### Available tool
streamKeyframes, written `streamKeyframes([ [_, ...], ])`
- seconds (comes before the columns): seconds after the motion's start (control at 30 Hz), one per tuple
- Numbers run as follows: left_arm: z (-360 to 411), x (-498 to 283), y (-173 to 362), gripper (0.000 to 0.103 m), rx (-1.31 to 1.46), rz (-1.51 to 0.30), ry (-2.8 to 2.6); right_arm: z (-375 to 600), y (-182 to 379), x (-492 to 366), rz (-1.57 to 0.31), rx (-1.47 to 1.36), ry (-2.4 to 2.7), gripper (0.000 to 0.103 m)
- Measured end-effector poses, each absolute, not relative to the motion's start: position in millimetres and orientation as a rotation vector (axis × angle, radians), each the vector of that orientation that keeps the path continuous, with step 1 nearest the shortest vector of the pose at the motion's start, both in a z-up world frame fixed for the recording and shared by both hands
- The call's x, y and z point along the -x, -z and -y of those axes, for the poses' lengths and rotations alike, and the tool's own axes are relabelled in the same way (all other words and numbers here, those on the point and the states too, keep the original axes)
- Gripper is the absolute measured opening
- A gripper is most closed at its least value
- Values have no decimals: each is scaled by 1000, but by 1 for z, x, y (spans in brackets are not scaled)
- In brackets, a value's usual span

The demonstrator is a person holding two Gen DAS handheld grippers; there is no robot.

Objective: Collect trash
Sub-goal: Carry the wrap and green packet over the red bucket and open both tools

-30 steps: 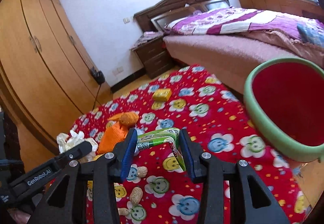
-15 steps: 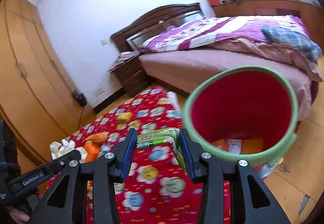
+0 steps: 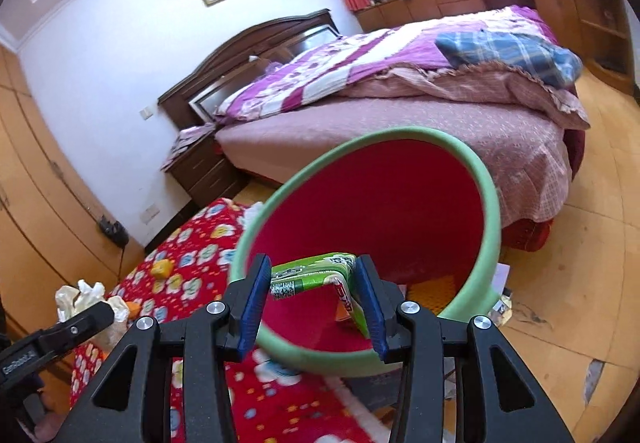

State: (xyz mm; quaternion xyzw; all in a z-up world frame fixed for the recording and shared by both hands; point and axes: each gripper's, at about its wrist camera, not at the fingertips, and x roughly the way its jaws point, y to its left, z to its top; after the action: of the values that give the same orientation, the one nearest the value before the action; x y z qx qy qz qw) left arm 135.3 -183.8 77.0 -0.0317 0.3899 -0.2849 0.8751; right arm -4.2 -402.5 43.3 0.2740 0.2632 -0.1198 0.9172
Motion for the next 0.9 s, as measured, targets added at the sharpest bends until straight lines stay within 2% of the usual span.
streamKeyframes([
  [0.33,223,-145,-69,40,15,-825,637,419,-35,5,-529,-590,237,48],
  [0.37,226,-146,-68,40,12,-827,640,419,-36,5,-527,-586,236,51],
  [0.4,230,-148,-66,40,8,-831,645,420,-36,5,-524,-582,238,58],
  [0.47,236,-150,-64,40,1,-837,649,420,-37,6,-518,-579,238,63],
  [0.9,285,-163,-47,41,-86,-835,699,439,-36,30,-494,-630,301,63],
])
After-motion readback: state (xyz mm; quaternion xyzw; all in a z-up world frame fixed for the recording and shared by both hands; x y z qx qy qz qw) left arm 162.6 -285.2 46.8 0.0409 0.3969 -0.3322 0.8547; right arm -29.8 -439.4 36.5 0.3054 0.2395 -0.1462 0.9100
